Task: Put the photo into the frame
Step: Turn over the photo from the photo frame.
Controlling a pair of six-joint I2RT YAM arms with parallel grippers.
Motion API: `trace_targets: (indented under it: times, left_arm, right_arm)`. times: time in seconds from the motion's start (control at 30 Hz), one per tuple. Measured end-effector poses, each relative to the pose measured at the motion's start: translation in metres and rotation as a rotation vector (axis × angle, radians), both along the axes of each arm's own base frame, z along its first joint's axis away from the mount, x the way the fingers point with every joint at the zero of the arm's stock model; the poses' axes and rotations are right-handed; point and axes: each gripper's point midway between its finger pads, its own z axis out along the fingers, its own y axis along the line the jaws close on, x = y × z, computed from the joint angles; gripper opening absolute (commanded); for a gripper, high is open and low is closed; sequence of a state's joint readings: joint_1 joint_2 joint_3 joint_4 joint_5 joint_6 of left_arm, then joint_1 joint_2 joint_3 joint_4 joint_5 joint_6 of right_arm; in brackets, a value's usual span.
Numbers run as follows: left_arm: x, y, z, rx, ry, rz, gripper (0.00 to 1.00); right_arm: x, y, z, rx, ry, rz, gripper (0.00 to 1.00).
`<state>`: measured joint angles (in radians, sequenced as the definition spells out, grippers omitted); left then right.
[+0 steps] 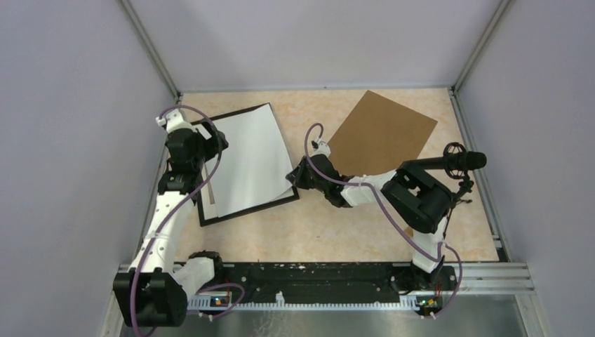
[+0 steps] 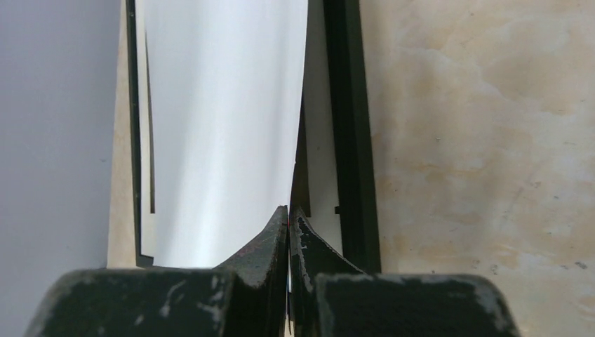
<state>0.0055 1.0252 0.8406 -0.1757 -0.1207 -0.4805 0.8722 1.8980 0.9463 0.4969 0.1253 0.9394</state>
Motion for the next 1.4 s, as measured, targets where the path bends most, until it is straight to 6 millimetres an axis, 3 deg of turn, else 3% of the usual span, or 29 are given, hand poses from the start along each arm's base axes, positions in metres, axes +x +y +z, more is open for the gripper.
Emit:
trace_targets:
  times: [0.37, 0.47, 0.57, 0.67, 1.0, 1.13, 1.27, 1.4]
  left_arm:
    - [0.000, 0.001, 0.000, 0.009, -0.001, 0.001, 0.99]
    - [0.000, 0.001, -0.001, 0.010, 0.000, 0.000, 0.99]
    - [0.000, 0.001, -0.002, 0.010, 0.003, 0.000, 0.99]
    - [0.000, 0.001, -0.003, 0.009, 0.005, 0.000, 0.99]
    - [0.000, 0.001, -0.003, 0.010, 0.002, 0.000, 0.99]
    - [0.000, 0.001, -0.003, 0.009, 0.002, 0.000, 0.99]
    - [0.000, 0.001, -0.003, 0.010, 0.002, 0.000, 0.99]
    - [0.000, 0.001, -0.003, 0.009, 0.002, -0.001, 0.99]
  right_arm:
    - [-0.005, 0.027, 0.024, 0.123, -0.002, 0.041, 0.00]
    - [-0.007, 0.034, 0.033, 0.187, 0.015, 0.050, 0.12]
    - [-0.012, 0.039, 0.036, 0.227, 0.038, 0.073, 0.10]
    - [-0.015, 0.043, 0.033, 0.247, 0.065, 0.088, 0.00]
    - [-0.015, 0.044, 0.007, 0.239, 0.125, 0.072, 0.00]
    - [-0.011, 0.049, 0.007, 0.237, 0.119, 0.075, 0.08]
    - [-0.010, 0.051, 0.005, 0.198, 0.104, 0.087, 0.31]
    - [-0.013, 0.040, -0.009, 0.074, 0.094, 0.091, 0.60]
